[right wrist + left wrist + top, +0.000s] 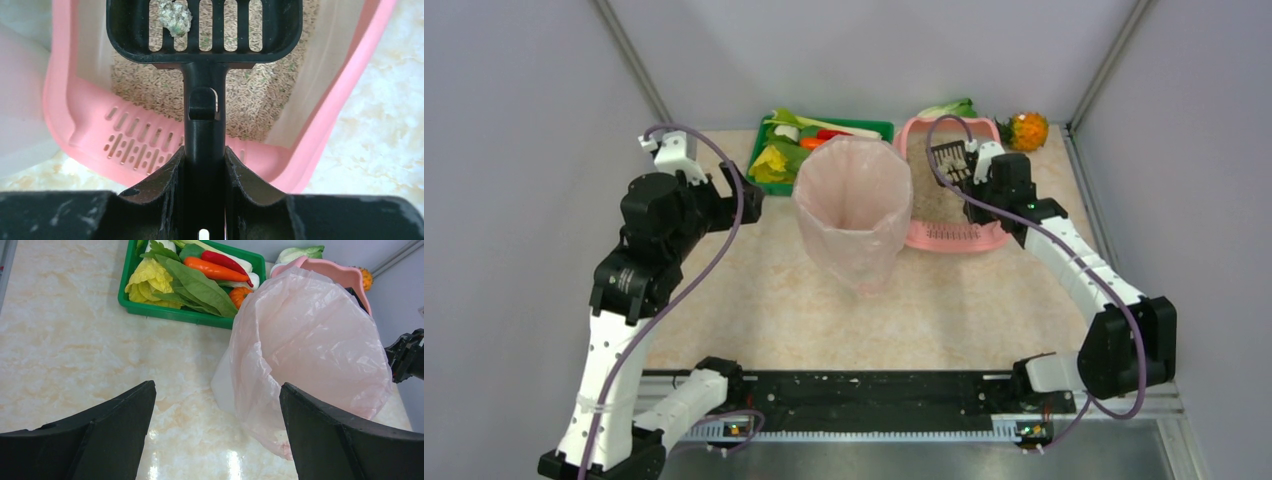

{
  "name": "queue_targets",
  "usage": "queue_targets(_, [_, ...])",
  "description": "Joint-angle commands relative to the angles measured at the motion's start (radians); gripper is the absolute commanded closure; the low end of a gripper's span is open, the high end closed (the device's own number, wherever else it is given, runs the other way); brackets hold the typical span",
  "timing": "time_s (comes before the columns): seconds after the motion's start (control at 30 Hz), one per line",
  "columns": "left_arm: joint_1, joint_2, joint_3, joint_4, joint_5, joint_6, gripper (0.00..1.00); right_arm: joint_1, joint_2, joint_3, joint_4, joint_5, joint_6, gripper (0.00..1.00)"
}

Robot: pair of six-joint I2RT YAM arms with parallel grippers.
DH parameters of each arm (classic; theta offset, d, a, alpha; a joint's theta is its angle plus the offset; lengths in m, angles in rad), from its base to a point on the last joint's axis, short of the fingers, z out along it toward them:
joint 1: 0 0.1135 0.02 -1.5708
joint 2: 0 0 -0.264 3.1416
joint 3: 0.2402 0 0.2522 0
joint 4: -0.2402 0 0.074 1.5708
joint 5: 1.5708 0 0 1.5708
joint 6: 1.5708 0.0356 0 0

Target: Clean the litter box

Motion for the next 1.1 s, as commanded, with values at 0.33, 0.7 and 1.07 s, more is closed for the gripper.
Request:
queue_targets(0.33, [0.004,-0.022,0.0,0.035,0.003,-0.008,0.01,0.005,-0.059,0.026,0.072,0.149,-0.039,1.0])
queue_targets(0.7, [0.004,-0.032,-0.002,0.033,-0.007,-0.004,0.01,0.014,-0.068,0.079,0.012,0.216,-0.067,1.0])
queue_targets(1.07, [0.005,-0.023,-0.002,0.046,0.013,-0.008,0.01,0.015,-0.131,0.147,-0.051,0.121,-0.114,1.0])
